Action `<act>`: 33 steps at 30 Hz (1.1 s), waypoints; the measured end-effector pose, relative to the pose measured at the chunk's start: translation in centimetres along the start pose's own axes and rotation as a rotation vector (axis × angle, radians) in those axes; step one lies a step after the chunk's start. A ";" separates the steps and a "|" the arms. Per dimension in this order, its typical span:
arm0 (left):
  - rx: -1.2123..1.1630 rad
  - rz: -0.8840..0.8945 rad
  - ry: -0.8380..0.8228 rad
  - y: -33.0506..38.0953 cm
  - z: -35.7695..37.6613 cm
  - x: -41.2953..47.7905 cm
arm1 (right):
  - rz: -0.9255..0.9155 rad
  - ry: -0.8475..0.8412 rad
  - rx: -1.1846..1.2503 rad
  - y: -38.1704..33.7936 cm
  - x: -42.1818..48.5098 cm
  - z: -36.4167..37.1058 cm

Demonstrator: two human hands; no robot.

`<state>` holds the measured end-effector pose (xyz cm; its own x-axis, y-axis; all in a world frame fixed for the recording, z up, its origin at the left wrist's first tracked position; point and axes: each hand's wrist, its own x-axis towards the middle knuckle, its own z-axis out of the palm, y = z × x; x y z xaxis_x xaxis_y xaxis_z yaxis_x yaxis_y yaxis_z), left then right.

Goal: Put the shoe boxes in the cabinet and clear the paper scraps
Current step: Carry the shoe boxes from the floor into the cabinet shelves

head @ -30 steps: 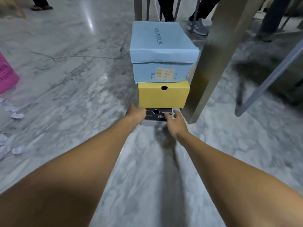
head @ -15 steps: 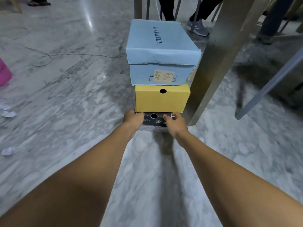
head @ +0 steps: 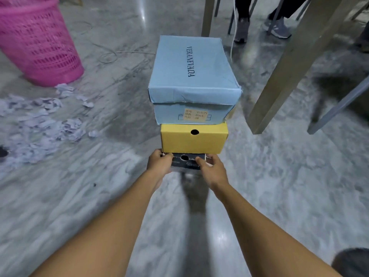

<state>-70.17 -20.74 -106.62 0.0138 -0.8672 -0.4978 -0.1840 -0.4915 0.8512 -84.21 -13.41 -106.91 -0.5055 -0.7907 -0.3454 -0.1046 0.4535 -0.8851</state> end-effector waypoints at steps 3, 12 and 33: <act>-0.040 -0.043 0.034 -2.0 -4.3 -2.8 | -0.003 -0.063 -0.021 0.5 -4.1 2.5; -0.117 -0.060 0.236 -7.0 -12.9 -9.3 | -0.062 -0.201 -0.046 1.9 -11.7 8.5; -0.568 0.269 0.398 3.0 -19.4 -11.7 | -0.466 -0.117 0.321 -8.9 -9.3 6.6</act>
<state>-51.79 -13.61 -95.00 0.4151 -0.8736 -0.2539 0.3037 -0.1299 0.9439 -72.92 -12.83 -97.94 -0.3681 -0.9257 0.0876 -0.0189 -0.0867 -0.9961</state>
